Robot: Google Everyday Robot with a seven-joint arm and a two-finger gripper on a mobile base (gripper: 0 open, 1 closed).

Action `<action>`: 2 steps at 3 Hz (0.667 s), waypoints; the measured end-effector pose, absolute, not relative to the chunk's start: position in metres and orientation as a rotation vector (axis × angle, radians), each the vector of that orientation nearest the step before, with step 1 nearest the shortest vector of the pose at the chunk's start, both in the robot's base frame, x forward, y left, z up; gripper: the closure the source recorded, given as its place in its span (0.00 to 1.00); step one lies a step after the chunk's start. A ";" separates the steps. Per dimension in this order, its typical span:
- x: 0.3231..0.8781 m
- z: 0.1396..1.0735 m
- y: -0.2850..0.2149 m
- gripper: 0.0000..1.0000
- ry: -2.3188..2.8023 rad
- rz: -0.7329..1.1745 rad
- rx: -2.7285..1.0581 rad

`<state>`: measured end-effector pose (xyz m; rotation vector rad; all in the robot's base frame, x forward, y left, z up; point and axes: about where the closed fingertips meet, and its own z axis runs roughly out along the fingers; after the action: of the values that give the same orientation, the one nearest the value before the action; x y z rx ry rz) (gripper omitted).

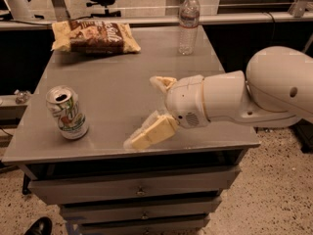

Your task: Move 7up can near water bottle

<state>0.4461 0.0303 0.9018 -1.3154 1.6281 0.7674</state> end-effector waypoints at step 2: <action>0.464 0.876 0.090 0.00 1.544 0.858 -1.263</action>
Offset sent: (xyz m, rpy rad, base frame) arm 0.0323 0.0961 -0.0429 0.1915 -0.0049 0.0415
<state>0.4636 0.0901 0.8764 -1.2634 1.5437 0.8579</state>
